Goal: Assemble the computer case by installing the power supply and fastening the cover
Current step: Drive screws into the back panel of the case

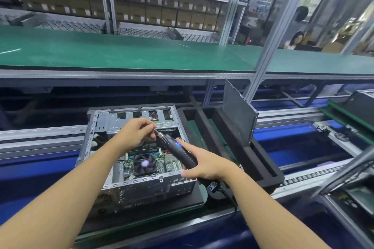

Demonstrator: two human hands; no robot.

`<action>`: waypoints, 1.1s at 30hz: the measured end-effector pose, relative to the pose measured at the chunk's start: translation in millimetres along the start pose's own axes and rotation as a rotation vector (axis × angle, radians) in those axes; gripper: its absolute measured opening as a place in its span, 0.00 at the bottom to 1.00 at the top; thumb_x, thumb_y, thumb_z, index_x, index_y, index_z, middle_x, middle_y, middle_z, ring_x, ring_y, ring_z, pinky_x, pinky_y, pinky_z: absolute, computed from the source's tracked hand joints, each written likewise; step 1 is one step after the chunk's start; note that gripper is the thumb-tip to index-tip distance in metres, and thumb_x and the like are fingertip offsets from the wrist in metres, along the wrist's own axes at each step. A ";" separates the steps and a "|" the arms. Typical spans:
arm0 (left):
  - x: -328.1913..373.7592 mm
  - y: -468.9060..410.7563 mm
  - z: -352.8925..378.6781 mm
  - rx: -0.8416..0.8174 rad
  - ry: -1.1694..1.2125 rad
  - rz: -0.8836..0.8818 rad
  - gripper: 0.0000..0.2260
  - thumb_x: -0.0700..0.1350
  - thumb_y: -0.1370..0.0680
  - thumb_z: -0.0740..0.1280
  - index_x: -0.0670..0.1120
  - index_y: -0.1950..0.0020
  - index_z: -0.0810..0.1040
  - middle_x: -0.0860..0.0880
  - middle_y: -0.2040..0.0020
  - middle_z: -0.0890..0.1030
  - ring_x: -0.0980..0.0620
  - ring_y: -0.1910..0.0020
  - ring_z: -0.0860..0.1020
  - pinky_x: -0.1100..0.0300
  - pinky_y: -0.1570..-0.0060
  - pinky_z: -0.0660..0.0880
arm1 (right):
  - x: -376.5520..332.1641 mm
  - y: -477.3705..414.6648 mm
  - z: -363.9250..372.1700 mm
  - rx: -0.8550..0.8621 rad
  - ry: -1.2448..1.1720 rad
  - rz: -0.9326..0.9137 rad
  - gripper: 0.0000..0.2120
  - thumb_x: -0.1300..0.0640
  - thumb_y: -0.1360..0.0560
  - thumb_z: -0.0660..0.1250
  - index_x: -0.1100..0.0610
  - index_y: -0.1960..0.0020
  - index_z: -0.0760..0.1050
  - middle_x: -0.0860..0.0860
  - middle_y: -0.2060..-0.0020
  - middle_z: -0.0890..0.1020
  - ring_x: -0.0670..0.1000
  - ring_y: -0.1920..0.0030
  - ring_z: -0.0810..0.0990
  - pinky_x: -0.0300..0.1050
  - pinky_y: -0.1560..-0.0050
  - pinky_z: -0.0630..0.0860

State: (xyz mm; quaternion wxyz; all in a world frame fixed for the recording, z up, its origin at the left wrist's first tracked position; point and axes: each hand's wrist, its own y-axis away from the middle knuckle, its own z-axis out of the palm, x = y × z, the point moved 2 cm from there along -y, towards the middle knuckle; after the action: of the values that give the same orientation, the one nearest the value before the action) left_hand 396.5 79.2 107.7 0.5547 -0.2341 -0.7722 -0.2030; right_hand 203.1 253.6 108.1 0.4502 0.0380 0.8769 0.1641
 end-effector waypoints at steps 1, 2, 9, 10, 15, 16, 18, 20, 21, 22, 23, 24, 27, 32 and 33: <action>1.3 -0.6 0.9 0.000 0.026 -0.011 0.07 0.41 0.17 0.62 0.41 0.47 0.79 0.45 0.62 0.85 0.47 0.57 0.86 0.38 0.42 0.75 | 1.4 0.7 2.1 0.019 -0.009 -0.005 0.49 0.51 0.28 0.75 0.27 0.21 0.47 0.48 0.50 0.78 0.46 0.66 0.80 0.44 0.62 0.81; 2.4 -1.0 2.5 0.001 0.062 -0.019 0.07 0.40 0.17 0.62 0.40 0.47 0.79 0.44 0.62 0.84 0.48 0.58 0.85 0.41 0.43 0.77 | 2.9 1.5 4.4 0.037 -0.024 -0.010 0.49 0.51 0.28 0.75 0.26 0.22 0.48 0.48 0.50 0.78 0.46 0.65 0.80 0.45 0.62 0.82; 0.0 -10.2 23.0 -0.105 0.764 -0.115 0.11 0.43 0.22 0.67 0.35 0.47 0.77 0.46 0.63 0.80 0.54 0.64 0.79 0.61 0.59 0.81 | 4.6 8.9 6.1 0.094 -0.113 -0.042 0.48 0.50 0.30 0.76 0.26 0.23 0.51 0.49 0.49 0.81 0.48 0.59 0.81 0.57 0.52 0.84; -1.8 -12.9 25.3 -0.111 0.825 -0.136 0.12 0.45 0.24 0.69 0.36 0.48 0.77 0.46 0.63 0.80 0.55 0.65 0.79 0.61 0.59 0.81 | 3.7 9.9 6.1 0.095 -0.116 -0.042 0.49 0.50 0.30 0.77 0.26 0.22 0.51 0.50 0.48 0.82 0.49 0.58 0.81 0.59 0.51 0.84; -4.5 -21.4 37.3 -0.066 0.810 -0.150 0.13 0.48 0.28 0.70 0.39 0.51 0.80 0.48 0.63 0.80 0.56 0.66 0.79 0.63 0.64 0.79 | 3.5 15.8 10.1 0.105 -0.167 -0.040 0.51 0.55 0.28 0.77 0.29 0.20 0.48 0.52 0.47 0.81 0.50 0.57 0.81 0.59 0.50 0.84; -3.2 -21.4 40.2 -0.053 0.789 -0.140 0.13 0.48 0.28 0.70 0.39 0.51 0.81 0.48 0.64 0.80 0.56 0.67 0.78 0.63 0.64 0.79 | 4.7 17.0 11.7 0.114 -0.184 -0.042 0.51 0.56 0.27 0.76 0.29 0.20 0.48 0.52 0.47 0.81 0.50 0.56 0.81 0.59 0.50 0.84; 0.1 -20.9 45.1 -0.042 0.757 -0.114 0.13 0.47 0.29 0.71 0.39 0.51 0.82 0.48 0.65 0.81 0.57 0.69 0.78 0.64 0.66 0.79 | 8.3 19.7 15.0 0.136 -0.215 -0.054 0.50 0.57 0.26 0.76 0.30 0.20 0.48 0.48 0.49 0.82 0.49 0.56 0.81 0.58 0.49 0.84; 3.0 -20.3 48.9 -0.054 0.706 -0.110 0.13 0.47 0.29 0.70 0.38 0.52 0.82 0.48 0.66 0.81 0.57 0.70 0.78 0.64 0.66 0.79 | 12.7 22.9 18.6 0.154 -0.243 -0.064 0.49 0.58 0.26 0.76 0.30 0.20 0.50 0.45 0.49 0.82 0.47 0.54 0.82 0.57 0.44 0.83; 3.8 -19.5 49.5 -0.070 0.657 -0.120 0.14 0.47 0.29 0.71 0.38 0.52 0.83 0.48 0.65 0.82 0.57 0.69 0.79 0.64 0.65 0.79 | 15.0 24.6 20.0 0.162 -0.262 -0.069 0.49 0.58 0.26 0.76 0.30 0.20 0.50 0.46 0.46 0.82 0.47 0.51 0.81 0.56 0.41 0.82; 4.3 -18.5 50.2 -0.094 0.590 -0.133 0.15 0.49 0.29 0.71 0.38 0.51 0.83 0.47 0.64 0.83 0.56 0.68 0.79 0.63 0.63 0.80 | 17.8 26.2 20.7 0.175 -0.285 -0.076 0.48 0.58 0.26 0.76 0.28 0.21 0.51 0.46 0.41 0.80 0.46 0.48 0.81 0.54 0.39 0.81; 3.6 -17.9 49.4 -0.122 0.506 -0.144 0.16 0.51 0.28 0.70 0.39 0.50 0.83 0.47 0.62 0.83 0.55 0.66 0.79 0.63 0.62 0.81 | 20.7 27.8 20.4 0.189 -0.308 -0.084 0.48 0.58 0.27 0.76 0.26 0.22 0.53 0.46 0.37 0.76 0.46 0.45 0.79 0.53 0.38 0.80; 0.8 -17.8 46.7 -0.135 0.395 -0.147 0.17 0.53 0.26 0.69 0.39 0.49 0.83 0.47 0.59 0.84 0.55 0.64 0.80 0.63 0.61 0.80 | 23.7 29.2 20.0 0.206 -0.334 -0.092 0.47 0.58 0.27 0.76 0.23 0.25 0.54 0.46 0.35 0.73 0.46 0.43 0.77 0.53 0.37 0.78; -20.4 -22.7 27.9 -0.050 -0.185 -0.091 0.16 0.53 0.18 0.63 0.43 0.46 0.83 0.47 0.51 0.85 0.53 0.56 0.81 0.61 0.57 0.78 | 35.2 33.0 16.6 0.277 -0.406 -0.091 0.46 0.58 0.28 0.76 0.22 0.26 0.57 0.46 0.33 0.69 0.52 0.41 0.76 0.56 0.40 0.78; -56.4 -29.7 30.0 -0.299 -0.855 -0.095 0.14 0.51 0.16 0.59 0.47 0.36 0.79 0.50 0.42 0.81 0.51 0.49 0.78 0.57 0.48 0.73 | 57.1 34.8 12.9 0.302 -0.561 -0.060 0.48 0.64 0.26 0.75 0.25 0.24 0.58 0.57 0.48 0.82 0.57 0.56 0.80 0.55 0.54 0.82; -61.1 -29.4 35.1 -0.386 -0.887 -0.125 0.14 0.53 0.16 0.59 0.48 0.36 0.78 0.51 0.46 0.81 0.52 0.51 0.77 0.57 0.47 0.73 | 59.4 33.7 13.2 0.299 -0.569 -0.060 0.48 0.64 0.27 0.75 0.25 0.24 0.58 0.55 0.50 0.83 0.57 0.58 0.79 0.55 0.55 0.82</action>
State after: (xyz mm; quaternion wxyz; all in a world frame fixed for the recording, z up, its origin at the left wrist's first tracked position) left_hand 369.3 67.2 37.4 0.1055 -0.3497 -0.8950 -0.2562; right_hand 175.8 301.5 65.7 0.6713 0.1222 0.7310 0.0031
